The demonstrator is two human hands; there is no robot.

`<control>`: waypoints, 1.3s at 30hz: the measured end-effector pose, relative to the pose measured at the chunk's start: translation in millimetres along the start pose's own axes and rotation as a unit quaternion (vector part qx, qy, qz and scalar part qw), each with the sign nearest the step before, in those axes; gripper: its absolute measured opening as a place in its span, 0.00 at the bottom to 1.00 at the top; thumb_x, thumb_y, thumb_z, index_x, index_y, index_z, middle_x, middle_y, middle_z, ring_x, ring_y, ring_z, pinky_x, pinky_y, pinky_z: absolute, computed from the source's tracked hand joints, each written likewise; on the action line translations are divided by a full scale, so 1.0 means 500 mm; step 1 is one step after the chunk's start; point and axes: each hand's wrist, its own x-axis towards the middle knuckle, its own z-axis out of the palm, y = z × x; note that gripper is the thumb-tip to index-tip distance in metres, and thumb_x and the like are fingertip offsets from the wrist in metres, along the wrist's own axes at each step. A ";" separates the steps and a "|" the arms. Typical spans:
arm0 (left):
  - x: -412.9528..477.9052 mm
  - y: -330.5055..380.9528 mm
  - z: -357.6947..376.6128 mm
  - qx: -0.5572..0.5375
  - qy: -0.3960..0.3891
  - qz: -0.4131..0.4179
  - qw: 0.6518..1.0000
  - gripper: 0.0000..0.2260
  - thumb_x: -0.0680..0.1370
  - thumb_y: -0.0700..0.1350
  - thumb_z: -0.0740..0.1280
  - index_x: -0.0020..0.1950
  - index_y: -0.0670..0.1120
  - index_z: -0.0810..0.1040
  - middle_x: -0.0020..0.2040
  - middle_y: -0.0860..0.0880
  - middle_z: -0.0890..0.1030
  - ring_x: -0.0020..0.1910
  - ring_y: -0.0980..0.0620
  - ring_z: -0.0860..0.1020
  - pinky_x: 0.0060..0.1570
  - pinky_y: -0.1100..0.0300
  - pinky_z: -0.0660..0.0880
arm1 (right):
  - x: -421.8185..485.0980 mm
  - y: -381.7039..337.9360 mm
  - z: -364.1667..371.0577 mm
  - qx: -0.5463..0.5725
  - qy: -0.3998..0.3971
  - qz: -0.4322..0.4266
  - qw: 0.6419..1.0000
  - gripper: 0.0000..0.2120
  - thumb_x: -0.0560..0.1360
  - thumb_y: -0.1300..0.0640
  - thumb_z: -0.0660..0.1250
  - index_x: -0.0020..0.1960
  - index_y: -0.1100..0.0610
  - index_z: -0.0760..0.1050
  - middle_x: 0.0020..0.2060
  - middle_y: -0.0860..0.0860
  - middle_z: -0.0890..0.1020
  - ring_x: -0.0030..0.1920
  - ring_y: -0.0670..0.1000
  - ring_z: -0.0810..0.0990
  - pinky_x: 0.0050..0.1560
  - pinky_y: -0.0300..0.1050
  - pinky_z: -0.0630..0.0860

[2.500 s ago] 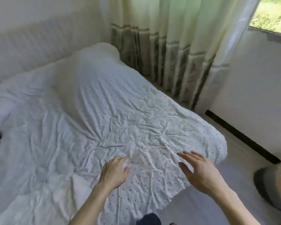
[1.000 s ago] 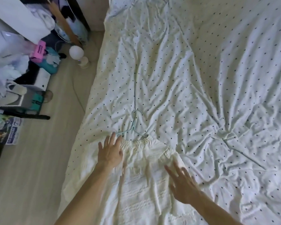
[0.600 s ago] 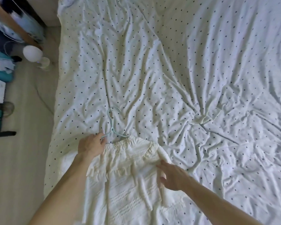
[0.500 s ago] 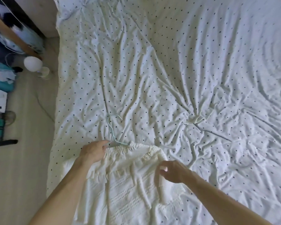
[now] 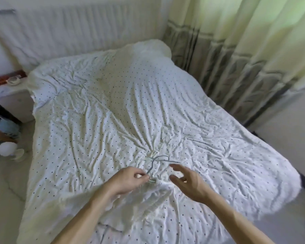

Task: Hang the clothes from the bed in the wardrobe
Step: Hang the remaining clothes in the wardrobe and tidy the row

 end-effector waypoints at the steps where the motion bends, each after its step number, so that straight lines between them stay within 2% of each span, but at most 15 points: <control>1: -0.007 0.068 0.008 0.004 -0.006 0.027 1.000 0.13 0.78 0.63 0.65 0.54 0.59 0.83 0.45 0.64 0.81 0.46 0.62 0.78 0.49 0.63 0.74 | -0.039 0.012 -0.038 -0.006 0.018 -0.013 1.000 0.23 0.80 0.41 0.62 0.74 0.45 0.68 0.68 0.46 0.76 0.54 0.45 0.84 0.57 0.42 0.77; 3: -0.022 0.204 0.031 -0.006 -0.014 0.077 0.997 0.11 0.78 0.61 0.67 0.51 0.56 0.84 0.33 0.62 0.77 0.34 0.62 0.73 0.36 0.66 0.68 | -0.116 0.046 -0.112 -0.027 0.053 -0.035 0.998 0.21 0.80 0.39 0.61 0.71 0.43 0.72 0.65 0.45 0.78 0.51 0.43 0.84 0.53 0.38 0.77; 7: -0.047 0.441 0.102 -0.060 -0.066 0.158 0.983 0.11 0.76 0.61 0.69 0.54 0.59 0.84 0.37 0.52 0.78 0.35 0.56 0.72 0.35 0.65 0.67 | -0.288 0.127 -0.246 -0.031 0.160 -0.041 0.986 0.16 0.79 0.41 0.63 0.65 0.41 0.76 0.56 0.41 0.79 0.44 0.40 0.83 0.44 0.32 0.76; 9: -0.049 0.544 0.155 -0.047 -0.097 0.196 0.975 0.10 0.76 0.60 0.70 0.55 0.60 0.84 0.37 0.48 0.77 0.35 0.54 0.72 0.34 0.63 0.66 | -0.369 0.175 -0.302 -0.051 0.223 -0.017 0.973 0.14 0.79 0.39 0.62 0.63 0.39 0.75 0.54 0.40 0.77 0.44 0.41 0.82 0.47 0.39 0.79; 11: -0.049 0.647 0.218 -0.044 -0.121 0.230 0.965 0.09 0.78 0.56 0.70 0.55 0.56 0.84 0.38 0.48 0.80 0.33 0.58 0.73 0.32 0.65 0.66 | -0.452 0.226 -0.357 -0.081 0.285 0.019 0.955 0.14 0.79 0.37 0.58 0.60 0.38 0.75 0.54 0.41 0.77 0.46 0.42 0.81 0.49 0.46 0.79; 14: -0.058 0.797 0.316 -0.042 -0.141 0.277 0.949 0.08 0.80 0.50 0.69 0.56 0.51 0.84 0.45 0.47 0.83 0.33 0.62 0.77 0.34 0.66 0.70 | -0.582 0.304 -0.428 -0.116 0.364 0.065 0.922 0.17 0.78 0.34 0.52 0.58 0.38 0.75 0.52 0.40 0.76 0.47 0.45 0.80 0.51 0.47 0.76; 19: -0.072 0.995 0.479 -0.019 -0.208 0.328 0.921 0.09 0.82 0.51 0.66 0.56 0.50 0.83 0.44 0.49 0.82 0.36 0.50 0.79 0.44 0.55 0.73 | -0.774 0.424 -0.516 -0.084 0.483 0.127 0.862 0.19 0.75 0.31 0.53 0.57 0.36 0.76 0.52 0.40 0.78 0.46 0.43 0.78 0.53 0.44 0.74; 22: -0.086 1.095 0.586 -0.028 -0.258 0.338 0.905 0.10 0.81 0.51 0.66 0.56 0.47 0.82 0.43 0.47 0.81 0.37 0.44 0.80 0.44 0.53 0.75 | -0.875 0.500 -0.535 -0.049 0.531 0.163 0.830 0.13 0.80 0.39 0.59 0.60 0.38 0.78 0.57 0.38 0.77 0.49 0.37 0.74 0.56 0.38 0.70; 25: -0.104 1.176 0.696 -0.008 -0.323 0.353 0.878 0.11 0.81 0.51 0.66 0.57 0.46 0.81 0.45 0.43 0.80 0.37 0.41 0.81 0.44 0.51 0.76 | -0.973 0.572 -0.524 -0.053 0.584 0.205 0.783 0.11 0.82 0.48 0.63 0.61 0.45 0.80 0.59 0.42 0.78 0.51 0.34 0.66 0.61 0.28 0.64; 26: -0.111 1.197 0.734 0.008 -0.345 0.360 0.867 0.11 0.81 0.51 0.66 0.57 0.46 0.81 0.45 0.43 0.80 0.37 0.41 0.82 0.42 0.54 0.77 | -1.007 0.597 -0.514 -0.059 0.594 0.226 0.770 0.11 0.82 0.50 0.63 0.61 0.47 0.80 0.59 0.44 0.79 0.52 0.34 0.65 0.61 0.24 0.60; 28: -0.124 1.232 0.807 0.043 -0.386 0.371 0.843 0.11 0.81 0.51 0.66 0.58 0.46 0.81 0.46 0.43 0.80 0.37 0.41 0.83 0.36 0.57 0.80 | -1.072 0.641 -0.487 -0.050 0.604 0.270 0.748 0.12 0.83 0.52 0.62 0.62 0.49 0.80 0.61 0.46 0.79 0.58 0.39 0.67 0.64 0.26 0.59; 30: -0.137 1.266 0.881 0.080 -0.435 0.382 0.812 0.11 0.82 0.50 0.65 0.58 0.45 0.81 0.49 0.39 0.82 0.38 0.40 0.83 0.45 0.48 0.82 | -1.138 0.674 -0.454 -0.022 0.610 0.309 0.729 0.12 0.83 0.52 0.61 0.62 0.49 0.80 0.62 0.45 0.79 0.64 0.46 0.70 0.67 0.39 0.65; 32: -0.154 1.301 0.951 0.142 -0.473 0.408 0.768 0.11 0.82 0.50 0.65 0.58 0.46 0.81 0.51 0.40 0.84 0.42 0.40 0.84 0.49 0.50 0.81 | -1.199 0.694 -0.421 -0.011 0.620 0.348 0.703 0.12 0.83 0.53 0.62 0.64 0.50 0.79 0.63 0.46 0.78 0.66 0.49 0.73 0.67 0.42 0.67; 35: -0.197 1.342 1.039 0.233 -0.511 0.454 0.692 0.10 0.82 0.49 0.65 0.57 0.46 0.81 0.48 0.45 0.86 0.44 0.42 0.85 0.42 0.59 0.78 | -1.267 0.696 -0.368 0.005 0.641 0.400 0.655 0.12 0.82 0.56 0.63 0.63 0.53 0.80 0.61 0.48 0.79 0.64 0.49 0.75 0.67 0.43 0.69; 39: -0.256 1.352 1.131 0.294 -0.601 0.443 0.597 0.10 0.80 0.48 0.68 0.55 0.44 0.83 0.45 0.46 0.86 0.38 0.46 0.83 0.41 0.57 0.79 | -1.316 0.674 -0.268 0.046 0.664 0.468 0.582 0.11 0.82 0.55 0.58 0.57 0.47 0.79 0.56 0.41 0.77 0.57 0.44 0.76 0.60 0.44 0.73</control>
